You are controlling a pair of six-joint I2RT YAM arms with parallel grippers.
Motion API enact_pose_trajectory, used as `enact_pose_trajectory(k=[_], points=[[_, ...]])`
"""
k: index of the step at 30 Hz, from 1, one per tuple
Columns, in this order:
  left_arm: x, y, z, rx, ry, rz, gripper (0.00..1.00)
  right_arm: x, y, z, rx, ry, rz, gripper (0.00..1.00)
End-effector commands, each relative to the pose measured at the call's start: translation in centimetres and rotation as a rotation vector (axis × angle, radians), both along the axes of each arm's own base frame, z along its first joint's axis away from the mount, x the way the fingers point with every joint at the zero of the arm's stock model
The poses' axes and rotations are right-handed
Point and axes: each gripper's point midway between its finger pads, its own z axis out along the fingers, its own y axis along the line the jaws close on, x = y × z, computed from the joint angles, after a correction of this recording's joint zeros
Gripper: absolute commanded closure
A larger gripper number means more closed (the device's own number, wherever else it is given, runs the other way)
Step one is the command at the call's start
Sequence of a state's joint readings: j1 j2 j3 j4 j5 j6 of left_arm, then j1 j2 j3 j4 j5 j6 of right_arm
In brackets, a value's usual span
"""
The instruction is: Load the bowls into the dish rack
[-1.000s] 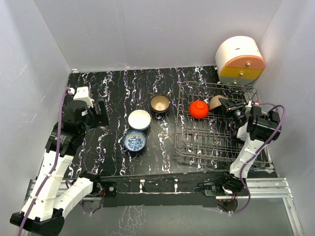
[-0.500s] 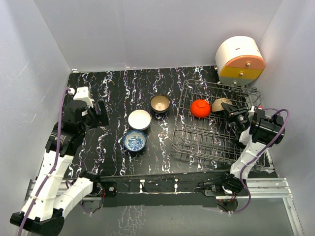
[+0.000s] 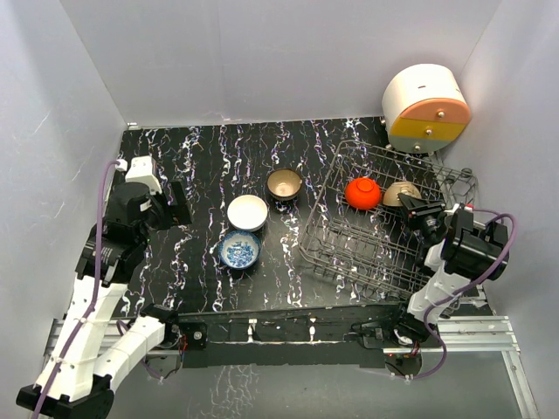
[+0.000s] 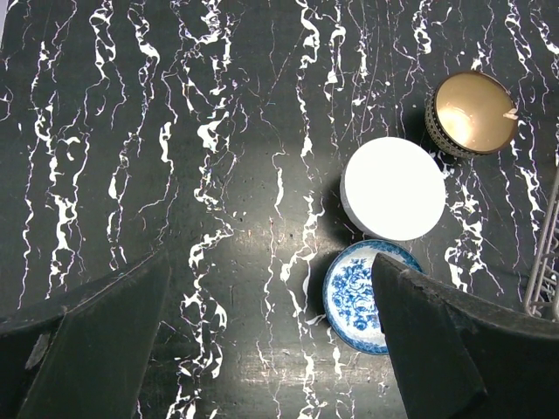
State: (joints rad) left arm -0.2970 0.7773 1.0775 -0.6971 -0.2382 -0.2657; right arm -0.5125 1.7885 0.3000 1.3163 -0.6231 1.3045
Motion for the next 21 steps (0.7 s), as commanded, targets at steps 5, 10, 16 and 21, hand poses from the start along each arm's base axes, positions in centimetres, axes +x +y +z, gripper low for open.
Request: enact_pose_trajectory(k=[5,10,16,21], points=[[-0.6,0.0,-0.4,-0.005,0.003,-0.003,0.03,-1.9,-2.8,-2.7,-0.028,0.242,-0.172,0.67],[-0.7,0.0,-0.5,-0.007,0.001,-0.006,0.03,-1.8,-4.3,-1.9,-0.114,0.316,-0.207,0.59],[-0.9,0.0,-0.4,-0.013,-0.007,-0.011,0.03,-1.9,-4.1,-3.0,-0.145,0.397,-0.160,0.57],[-1.1,0.0,-0.4,-0.014,-0.011,-0.014,0.03,-2.4,-3.8,-3.9,-0.148,0.430,-0.141,0.54]])
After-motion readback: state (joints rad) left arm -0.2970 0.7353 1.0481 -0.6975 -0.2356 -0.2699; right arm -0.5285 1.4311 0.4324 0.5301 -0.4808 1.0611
